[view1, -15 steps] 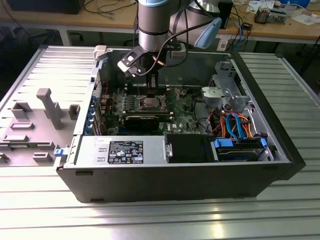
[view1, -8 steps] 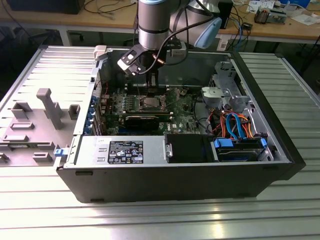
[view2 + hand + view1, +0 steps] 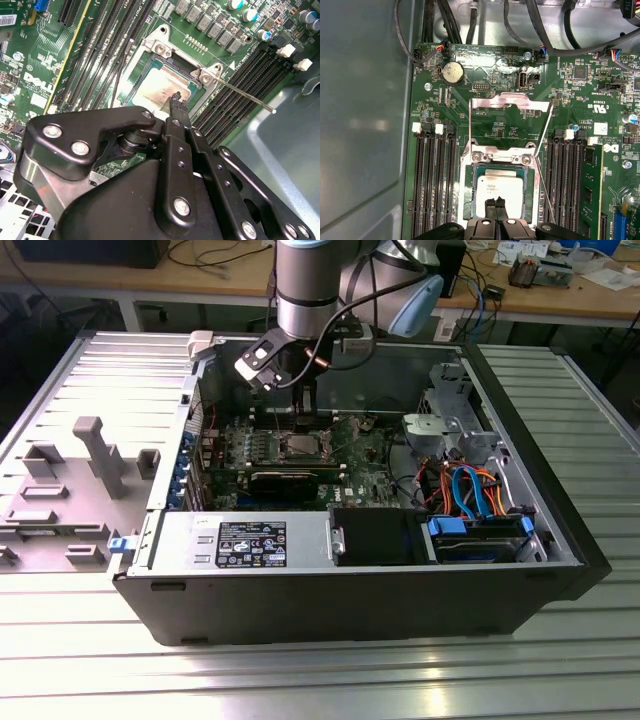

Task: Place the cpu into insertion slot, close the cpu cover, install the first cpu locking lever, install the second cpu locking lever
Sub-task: 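Close the cpu cover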

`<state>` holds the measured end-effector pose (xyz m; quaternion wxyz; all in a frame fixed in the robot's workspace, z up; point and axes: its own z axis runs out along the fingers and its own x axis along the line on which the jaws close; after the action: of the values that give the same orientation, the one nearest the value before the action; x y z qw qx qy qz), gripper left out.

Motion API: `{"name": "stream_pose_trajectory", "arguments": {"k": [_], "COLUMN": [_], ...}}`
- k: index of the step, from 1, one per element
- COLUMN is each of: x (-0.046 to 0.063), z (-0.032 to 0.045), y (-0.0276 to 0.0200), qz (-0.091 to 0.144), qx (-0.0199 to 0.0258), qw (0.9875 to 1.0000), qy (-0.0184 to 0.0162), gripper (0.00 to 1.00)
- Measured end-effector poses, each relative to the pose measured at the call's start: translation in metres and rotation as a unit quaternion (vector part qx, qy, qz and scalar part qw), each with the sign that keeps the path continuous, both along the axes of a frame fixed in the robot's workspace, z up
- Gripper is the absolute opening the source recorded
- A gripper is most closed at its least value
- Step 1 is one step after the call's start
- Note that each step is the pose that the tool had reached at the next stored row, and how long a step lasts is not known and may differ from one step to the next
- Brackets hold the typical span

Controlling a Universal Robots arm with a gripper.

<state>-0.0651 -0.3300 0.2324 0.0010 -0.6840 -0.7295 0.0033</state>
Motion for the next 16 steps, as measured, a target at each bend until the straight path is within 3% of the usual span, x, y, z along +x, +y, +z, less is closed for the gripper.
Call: {"name": "stream_pose_trajectory", "arguments": {"k": [6, 16], "x": [0.0000, 0.0000], "z": [0.0003, 0.0083], "y": [0.0000, 0.0001], "qz": [0.000, 0.000], "qx": [0.0000, 0.0001], "qw": [1.0000, 1.0000], "qy": [0.0000, -0.0001], "gripper": [0.11, 0.11]}}
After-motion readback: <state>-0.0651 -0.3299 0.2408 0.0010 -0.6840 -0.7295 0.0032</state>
